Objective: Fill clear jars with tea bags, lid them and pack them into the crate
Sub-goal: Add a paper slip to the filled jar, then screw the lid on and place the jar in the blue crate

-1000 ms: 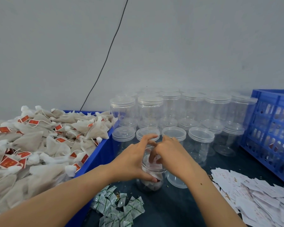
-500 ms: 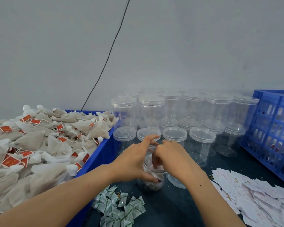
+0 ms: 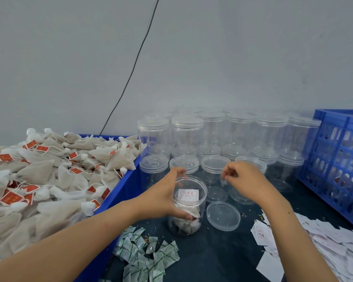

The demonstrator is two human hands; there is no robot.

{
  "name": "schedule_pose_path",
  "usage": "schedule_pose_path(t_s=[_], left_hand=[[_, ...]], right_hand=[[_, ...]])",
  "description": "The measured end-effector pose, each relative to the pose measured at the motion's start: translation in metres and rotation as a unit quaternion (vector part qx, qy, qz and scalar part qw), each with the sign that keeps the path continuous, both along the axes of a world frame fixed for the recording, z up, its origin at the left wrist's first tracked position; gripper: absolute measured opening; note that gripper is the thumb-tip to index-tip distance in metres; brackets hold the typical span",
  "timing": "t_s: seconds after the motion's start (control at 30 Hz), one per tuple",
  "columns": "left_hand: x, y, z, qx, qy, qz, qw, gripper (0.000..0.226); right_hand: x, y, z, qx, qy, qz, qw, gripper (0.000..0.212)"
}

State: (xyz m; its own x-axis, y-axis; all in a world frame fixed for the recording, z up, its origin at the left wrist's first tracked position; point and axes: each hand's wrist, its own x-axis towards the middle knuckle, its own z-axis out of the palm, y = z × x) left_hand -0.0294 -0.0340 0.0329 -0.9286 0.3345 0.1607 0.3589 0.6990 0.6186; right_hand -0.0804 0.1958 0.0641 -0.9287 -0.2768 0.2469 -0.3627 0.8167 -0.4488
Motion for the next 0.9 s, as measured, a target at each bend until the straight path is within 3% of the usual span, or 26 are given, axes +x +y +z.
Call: schedule_pose_path(t_s=[0.03,0.07,0.27,0.33,0.63,0.9], left_hand=[[0.0,0.0,0.0,0.006,-0.005,-0.001,1.0,0.106],[0.0,0.0,0.001,0.011,-0.009,-0.004,1.0,0.103],[0.001,0.001,0.003,0.022,-0.02,-0.033,0.999,0.097],[0.001,0.002,0.002,0.025,-0.024,-0.039,0.999,0.097],[0.001,0.004,0.0,0.033,-0.031,-0.026,0.999,0.096],[0.002,0.003,0.001,0.032,-0.014,0.012,0.999,0.096]], right_hand=[[-0.002,0.002,-0.004,0.045,-0.049,-0.011,0.998,0.008],[-0.002,0.002,-0.008,0.093,-0.092,-0.024,0.991,0.01],[-0.004,-0.01,-0.04,0.221,-0.237,-0.061,0.944,0.097],[-0.005,-0.014,-0.048,0.257,-0.259,-0.064,0.929,0.114],[0.003,-0.014,-0.031,0.263,-0.208,-0.036,0.941,0.101],[0.027,-0.008,0.009,0.167,-0.1,0.053,0.98,0.1]])
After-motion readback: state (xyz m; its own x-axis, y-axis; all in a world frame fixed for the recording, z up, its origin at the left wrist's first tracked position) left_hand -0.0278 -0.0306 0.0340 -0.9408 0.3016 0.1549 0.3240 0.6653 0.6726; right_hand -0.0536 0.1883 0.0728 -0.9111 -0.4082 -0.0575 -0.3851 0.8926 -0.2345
